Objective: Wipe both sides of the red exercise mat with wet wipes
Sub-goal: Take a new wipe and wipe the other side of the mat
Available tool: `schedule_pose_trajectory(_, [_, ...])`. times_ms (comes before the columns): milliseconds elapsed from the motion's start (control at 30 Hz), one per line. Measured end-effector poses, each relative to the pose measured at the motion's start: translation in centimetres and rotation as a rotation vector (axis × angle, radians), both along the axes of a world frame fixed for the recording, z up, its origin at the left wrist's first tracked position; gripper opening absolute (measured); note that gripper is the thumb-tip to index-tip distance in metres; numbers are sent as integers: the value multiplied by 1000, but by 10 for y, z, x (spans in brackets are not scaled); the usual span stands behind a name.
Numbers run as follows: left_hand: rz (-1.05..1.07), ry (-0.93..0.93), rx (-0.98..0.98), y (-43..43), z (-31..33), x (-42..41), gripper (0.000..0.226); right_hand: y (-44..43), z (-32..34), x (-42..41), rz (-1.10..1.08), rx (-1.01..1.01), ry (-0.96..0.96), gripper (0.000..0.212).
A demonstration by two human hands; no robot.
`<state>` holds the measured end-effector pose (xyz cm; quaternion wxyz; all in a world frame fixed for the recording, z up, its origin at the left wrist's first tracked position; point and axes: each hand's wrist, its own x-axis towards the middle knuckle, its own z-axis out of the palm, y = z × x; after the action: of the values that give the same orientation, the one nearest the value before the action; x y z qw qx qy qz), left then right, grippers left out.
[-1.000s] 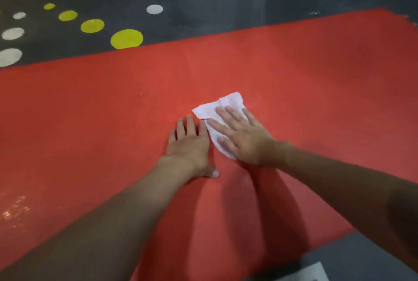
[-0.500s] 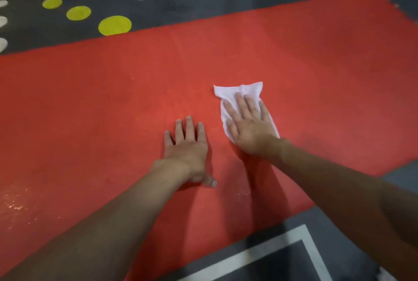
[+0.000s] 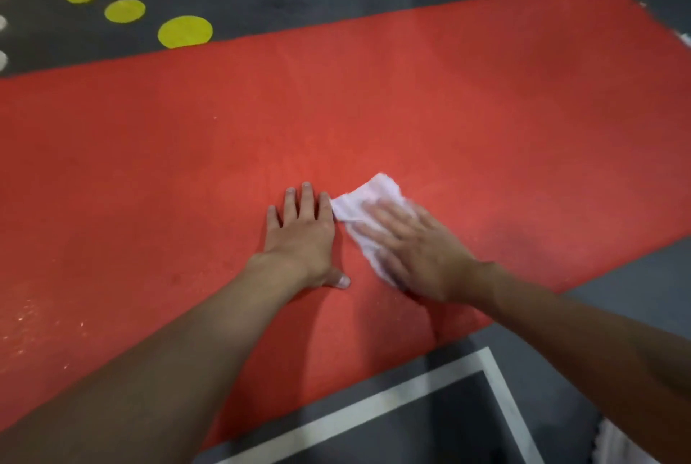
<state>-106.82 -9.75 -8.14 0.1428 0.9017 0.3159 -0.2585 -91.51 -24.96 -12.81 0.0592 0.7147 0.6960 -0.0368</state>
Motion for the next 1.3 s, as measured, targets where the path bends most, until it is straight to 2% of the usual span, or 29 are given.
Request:
schedule_pose_trajectory(100, [5,-5,3,-2,-2,-2,139,0,-3,-1,-418,45,-1,59])
schedule_pose_trajectory(133, [9,-7,3,-3,-1,-2,138,-1,-7,-18,-453,41,-17,61])
schedule_pose_trajectory(200, [18,-11,-8,-4,0,-3,136,-14,-8,-44,-250,17,-12,60])
schedule_pose_trajectory(267, [28,-12,-29,-5,2,-5,133,-32,-4,-26,-24,-5,-7,56])
schedule_pose_trajectory(300, [32,-5,-39,-6,3,-7,132,-37,-3,-13,-43,15,-23,55])
schedule_pose_trajectory(400, [45,-2,-75,-11,2,-9,131,-41,-6,-22,-524,79,-22,59])
schedule_pose_trajectory(433, [57,-17,-79,-12,2,-10,130,-43,-10,-45,-567,75,-17,61])
schedule_pose_trajectory(500, [107,-46,-90,-9,3,-13,127,-56,-8,-79,-336,57,15,61])
schedule_pose_trajectory(567, [247,-44,-91,-2,7,-22,119,-74,-6,-56,-72,17,-3,56])
schedule_pose_trajectory(600, [335,-20,-81,3,10,-29,117,-79,-5,-38,-71,20,-36,55])
schedule_pose_trajectory(700, [416,58,-116,11,14,-46,115,-70,-3,-40,-565,97,-5,60])
schedule_pose_trajectory(733, [412,65,-129,11,13,-48,115,-61,-6,-64,-640,95,16,63])
schedule_pose_trajectory(767, [411,67,-134,11,13,-48,115,-55,-10,-92,-585,95,39,64])
schedule_pose_trajectory(833, [389,72,-132,11,13,-47,116,-57,-10,-120,-255,74,67,62])
schedule_pose_trajectory(900, [363,84,-136,14,13,-53,118,-57,-8,-93,-28,80,63,57])
schedule_pose_trajectory(933, [348,90,-132,16,14,-56,119,-54,-6,-80,-40,95,47,56])
schedule_pose_trajectory(1033, [314,94,-103,16,13,-61,120,-38,-5,-85,-453,106,48,60])
schedule_pose_trajectory(1067, [308,92,-93,15,13,-59,120,-32,-7,-105,-490,92,45,63])
schedule_pose_trajectory(1100, [304,89,-82,15,13,-57,121,-29,-9,-123,-422,77,55,64])
schedule_pose_trajectory(1133, [302,90,-75,15,14,-55,122,-31,-9,-134,-267,54,63,65])
schedule_pose_trajectory(1200, [308,92,-68,17,16,-55,123,-33,-6,-113,35,14,56,61])
schedule_pose_trajectory(1233, [306,85,-61,18,15,-56,123,-31,-5,-95,80,33,37,60])
schedule_pose_trajectory(1267, [300,71,-49,19,15,-58,123,-27,-4,-80,18,63,27,59])
schedule_pose_trajectory(1300, [295,56,-35,20,14,-59,122,-22,-4,-72,-132,79,37,59])
